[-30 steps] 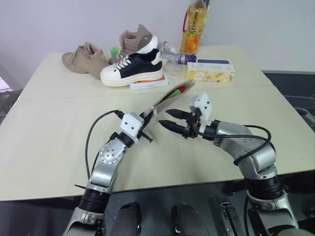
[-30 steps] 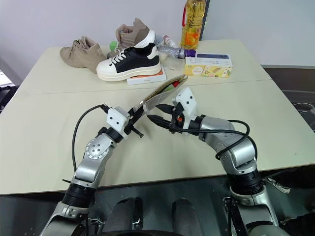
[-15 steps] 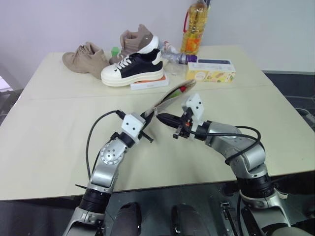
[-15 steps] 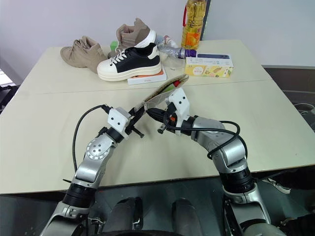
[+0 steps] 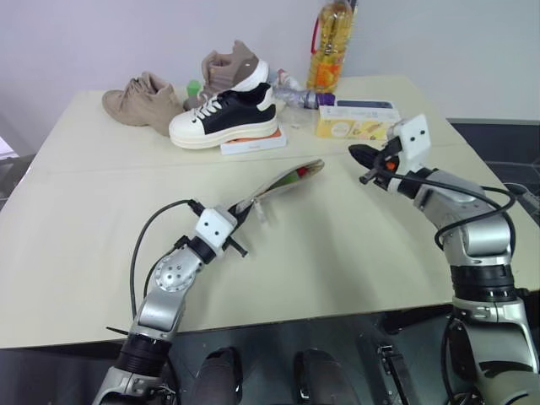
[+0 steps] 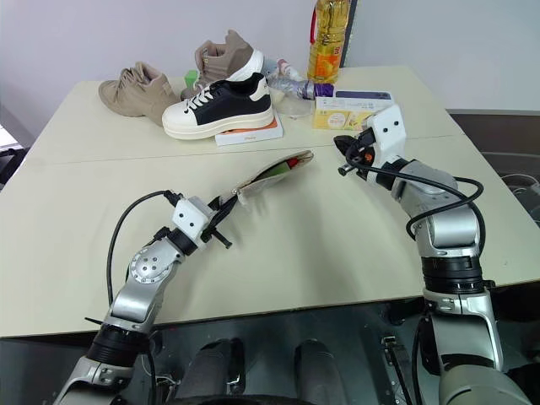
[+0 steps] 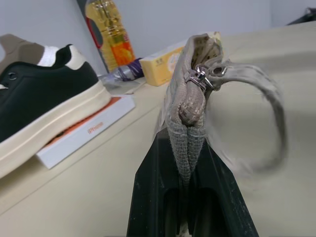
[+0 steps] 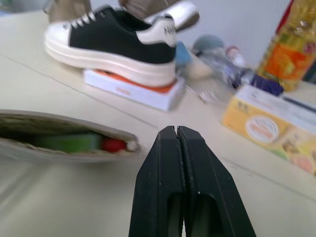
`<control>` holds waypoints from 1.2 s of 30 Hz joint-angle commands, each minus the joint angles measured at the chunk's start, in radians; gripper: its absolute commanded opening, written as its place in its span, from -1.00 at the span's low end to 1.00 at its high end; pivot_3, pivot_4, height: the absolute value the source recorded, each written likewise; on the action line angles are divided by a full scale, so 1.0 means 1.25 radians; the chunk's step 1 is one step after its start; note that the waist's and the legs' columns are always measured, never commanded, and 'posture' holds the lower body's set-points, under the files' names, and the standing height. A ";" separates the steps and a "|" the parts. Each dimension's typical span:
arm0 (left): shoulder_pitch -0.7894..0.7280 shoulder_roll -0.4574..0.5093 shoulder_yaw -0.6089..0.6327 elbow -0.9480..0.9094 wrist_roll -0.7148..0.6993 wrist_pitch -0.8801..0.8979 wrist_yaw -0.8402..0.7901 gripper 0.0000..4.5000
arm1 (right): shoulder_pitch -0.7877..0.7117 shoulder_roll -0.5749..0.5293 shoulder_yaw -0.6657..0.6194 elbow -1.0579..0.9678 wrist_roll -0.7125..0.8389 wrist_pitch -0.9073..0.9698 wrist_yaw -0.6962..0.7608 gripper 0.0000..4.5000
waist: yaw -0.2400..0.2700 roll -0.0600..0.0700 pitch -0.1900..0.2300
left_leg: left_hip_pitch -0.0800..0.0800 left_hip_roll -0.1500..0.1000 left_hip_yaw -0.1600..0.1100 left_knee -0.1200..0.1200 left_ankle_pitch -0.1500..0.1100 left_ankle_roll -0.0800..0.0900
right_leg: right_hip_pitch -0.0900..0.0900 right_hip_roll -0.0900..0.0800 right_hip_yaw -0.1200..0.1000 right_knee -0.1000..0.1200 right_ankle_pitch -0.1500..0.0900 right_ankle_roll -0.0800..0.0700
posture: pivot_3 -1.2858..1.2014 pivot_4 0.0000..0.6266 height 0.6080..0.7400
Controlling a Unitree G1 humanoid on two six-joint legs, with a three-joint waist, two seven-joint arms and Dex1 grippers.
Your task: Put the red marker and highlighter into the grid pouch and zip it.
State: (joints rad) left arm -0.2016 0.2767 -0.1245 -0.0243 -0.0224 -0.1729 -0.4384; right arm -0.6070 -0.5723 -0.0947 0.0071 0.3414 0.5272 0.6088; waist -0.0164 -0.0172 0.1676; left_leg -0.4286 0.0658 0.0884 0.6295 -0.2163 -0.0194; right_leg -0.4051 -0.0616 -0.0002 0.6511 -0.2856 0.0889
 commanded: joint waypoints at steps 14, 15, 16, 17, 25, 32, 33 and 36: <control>-0.021 -0.031 0.001 -0.035 0.000 -0.009 0.030 -1.00 | 0.104 0.149 0.211 -0.304 0.087 0.139 0.009 0.70 | 0.003 0.000 0.000 | 0.000 0.000 -0.002 0.002 0.000 0.000 | 0.001 -0.001 0.000 0.000 0.000 0.000 | 0.03 -0.52 1.00; -0.023 -0.034 0.000 -0.034 0.002 -0.010 0.032 -1.00 | 0.102 0.161 0.217 -0.304 0.087 0.143 0.002 0.70 | 0.003 0.000 0.000 | 0.000 0.000 -0.002 0.002 0.000 0.000 | 0.001 -0.001 0.000 0.000 0.000 0.000 | 0.03 -0.52 1.00; -0.027 -0.036 -0.001 -0.032 0.003 -0.010 0.034 -1.00 | 0.100 0.172 0.222 -0.300 0.088 0.146 -0.004 0.70 | 0.003 0.000 0.000 | 0.000 0.000 -0.002 0.002 0.000 0.000 | 0.001 -0.001 0.000 0.000 0.000 0.000 | 0.03 -0.52 1.00; -0.029 -0.039 -0.001 -0.031 0.004 -0.010 0.036 -1.00 | 0.098 0.180 0.226 -0.298 0.088 0.149 -0.008 0.70 | 0.003 0.000 0.000 | 0.000 0.000 -0.002 0.002 0.000 0.000 | 0.001 -0.001 0.000 0.000 0.000 0.000 | 0.03 -0.52 1.00; -0.037 -0.050 -0.003 -0.026 0.011 -0.013 0.042 -1.00 | 0.078 0.206 0.204 -0.260 0.080 0.141 -0.034 -0.61 | 0.003 0.000 0.000 | -0.001 0.000 -0.002 0.002 0.000 0.000 | 0.001 -0.001 0.000 0.000 0.000 0.000 | 0.03 -0.52 1.00; -0.038 -0.048 -0.002 -0.020 0.014 -0.018 0.043 -1.00 | 0.070 0.192 0.168 -0.257 0.077 0.124 -0.040 -0.99 | 0.003 0.000 0.000 | -0.001 0.000 -0.002 0.002 0.000 0.000 | 0.001 -0.001 0.000 0.000 0.000 0.000 | 0.03 -0.52 1.00; -0.038 -0.046 0.000 -0.019 0.014 -0.019 0.042 -1.00 | 0.066 0.182 0.158 -0.253 0.072 0.120 -0.038 -0.99 | 0.003 0.000 0.000 | -0.001 0.000 -0.002 0.002 0.000 0.000 | 0.001 -0.001 0.000 0.000 0.000 0.000 | 0.03 -0.52 1.00; -0.031 -0.033 0.004 -0.018 0.014 -0.024 0.035 -1.00 | 0.043 0.142 0.114 -0.224 0.056 0.101 -0.037 -0.99 | 0.003 0.000 0.000 | -0.001 0.000 -0.002 0.002 0.000 0.000 | 0.001 -0.001 0.000 0.000 0.000 0.000 | 0.03 -0.52 1.00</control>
State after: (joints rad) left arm -0.2396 0.2249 -0.1341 -0.0286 -0.0086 -0.1791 -0.3932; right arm -0.5159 -0.3692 0.1188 -0.2734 0.4234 0.6893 0.5646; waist -0.0127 -0.0174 0.1676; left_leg -0.4293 0.0656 0.0862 0.6319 -0.2163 -0.0194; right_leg -0.4044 -0.0625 -0.0006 0.6508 -0.2856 0.0888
